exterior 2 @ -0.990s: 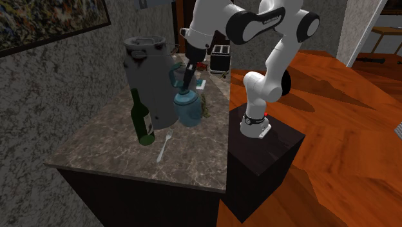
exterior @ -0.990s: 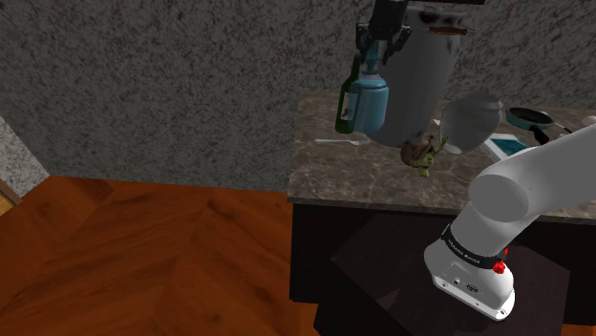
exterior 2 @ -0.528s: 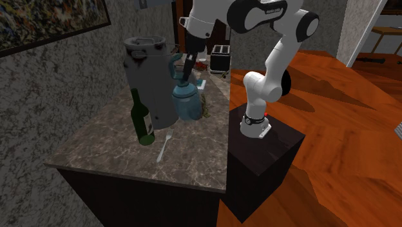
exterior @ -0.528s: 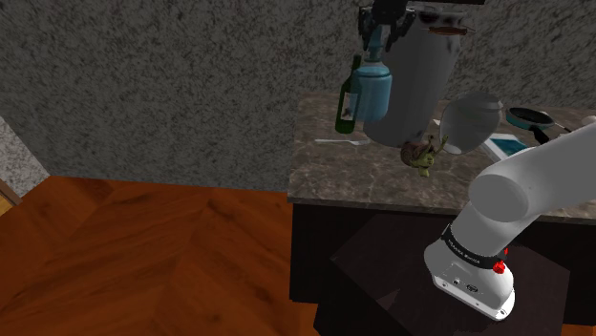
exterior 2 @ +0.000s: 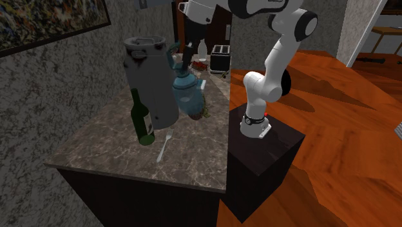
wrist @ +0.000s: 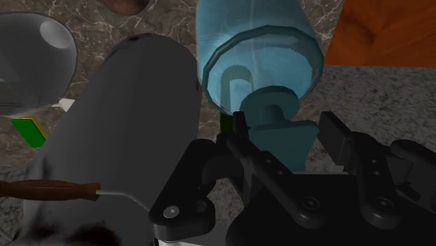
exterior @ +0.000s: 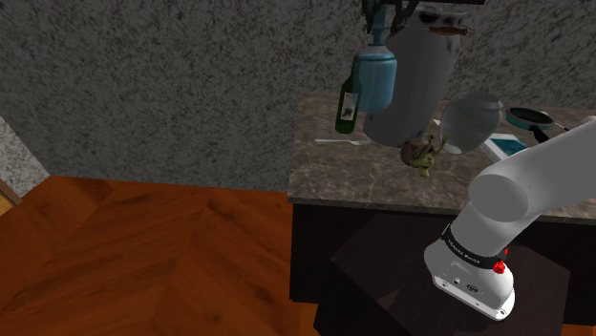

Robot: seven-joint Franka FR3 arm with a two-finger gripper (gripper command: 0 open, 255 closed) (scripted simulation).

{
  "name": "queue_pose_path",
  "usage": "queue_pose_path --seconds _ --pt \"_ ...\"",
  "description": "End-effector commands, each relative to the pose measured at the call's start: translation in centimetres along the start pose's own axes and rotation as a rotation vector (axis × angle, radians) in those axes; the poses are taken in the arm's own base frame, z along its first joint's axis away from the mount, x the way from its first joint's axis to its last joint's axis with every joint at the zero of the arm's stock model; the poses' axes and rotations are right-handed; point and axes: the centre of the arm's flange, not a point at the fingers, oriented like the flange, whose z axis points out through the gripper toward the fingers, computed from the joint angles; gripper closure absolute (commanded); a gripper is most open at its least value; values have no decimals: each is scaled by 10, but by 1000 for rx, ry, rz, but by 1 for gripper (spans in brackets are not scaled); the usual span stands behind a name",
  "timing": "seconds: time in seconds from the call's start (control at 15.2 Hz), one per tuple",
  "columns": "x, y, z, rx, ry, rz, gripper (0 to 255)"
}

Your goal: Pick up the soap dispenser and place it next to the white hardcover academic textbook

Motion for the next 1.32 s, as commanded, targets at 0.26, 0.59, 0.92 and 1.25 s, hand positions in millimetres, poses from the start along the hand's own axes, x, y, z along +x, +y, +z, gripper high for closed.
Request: queue_pose_path --seconds 0.26,0.59,0.92,1.25 --pt "10 0 -31 0 1 0 255" --pt "17 0 -56 0 1 0 255" --pt "25 0 -81 0 1 0 255" --pt "33 0 -107 0 1 0 255"
